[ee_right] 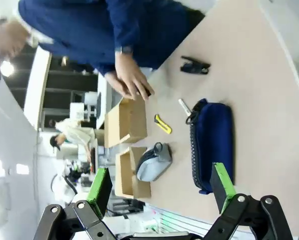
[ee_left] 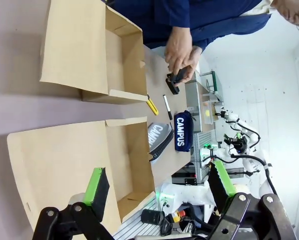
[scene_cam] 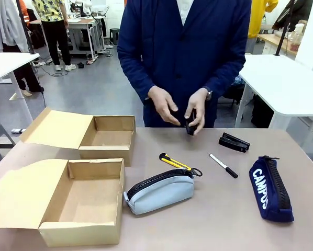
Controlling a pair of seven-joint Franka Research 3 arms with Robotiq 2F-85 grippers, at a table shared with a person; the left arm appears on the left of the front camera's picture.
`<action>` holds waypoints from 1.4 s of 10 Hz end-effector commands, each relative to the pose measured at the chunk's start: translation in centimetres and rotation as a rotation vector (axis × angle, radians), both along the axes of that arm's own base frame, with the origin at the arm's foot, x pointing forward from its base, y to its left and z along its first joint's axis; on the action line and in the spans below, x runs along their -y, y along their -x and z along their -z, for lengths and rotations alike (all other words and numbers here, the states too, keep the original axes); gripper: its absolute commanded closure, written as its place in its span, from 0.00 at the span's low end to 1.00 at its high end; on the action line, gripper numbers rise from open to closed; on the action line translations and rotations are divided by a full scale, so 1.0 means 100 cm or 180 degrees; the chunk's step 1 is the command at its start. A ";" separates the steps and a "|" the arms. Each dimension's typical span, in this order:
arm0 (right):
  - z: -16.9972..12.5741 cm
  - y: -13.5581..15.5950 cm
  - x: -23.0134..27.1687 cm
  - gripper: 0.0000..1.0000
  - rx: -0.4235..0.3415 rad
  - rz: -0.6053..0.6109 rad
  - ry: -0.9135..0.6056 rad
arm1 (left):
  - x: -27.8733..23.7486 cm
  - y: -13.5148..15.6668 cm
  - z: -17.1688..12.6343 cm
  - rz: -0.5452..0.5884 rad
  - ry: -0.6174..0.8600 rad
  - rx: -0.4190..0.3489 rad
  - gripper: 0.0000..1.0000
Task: Place items inside the box.
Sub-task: Pick up a Pencil pouch or Stapler and place it inside the Mailer Box closest to the robot.
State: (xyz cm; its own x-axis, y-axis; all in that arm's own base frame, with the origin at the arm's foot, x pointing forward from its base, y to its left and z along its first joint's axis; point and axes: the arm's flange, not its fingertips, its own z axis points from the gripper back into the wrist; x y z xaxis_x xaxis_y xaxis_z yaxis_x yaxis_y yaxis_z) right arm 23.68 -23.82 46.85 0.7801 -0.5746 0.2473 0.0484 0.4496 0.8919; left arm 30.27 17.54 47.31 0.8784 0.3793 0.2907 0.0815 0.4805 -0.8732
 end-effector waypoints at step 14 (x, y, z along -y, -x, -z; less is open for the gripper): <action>0.045 -0.254 -0.250 0.00 0.1228 -0.3272 0.2942 | 0.000 0.000 0.000 0.0023 0.0025 0.0090 0.00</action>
State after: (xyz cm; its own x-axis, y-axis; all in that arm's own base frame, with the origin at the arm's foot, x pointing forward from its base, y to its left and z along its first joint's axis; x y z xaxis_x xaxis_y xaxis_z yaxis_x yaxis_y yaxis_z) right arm 45.93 2.75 42.84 0.5946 0.6339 0.4945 -0.7921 0.5673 0.2253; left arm 30.39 17.57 47.22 0.8797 0.3770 0.2897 0.0806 0.4822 -0.8723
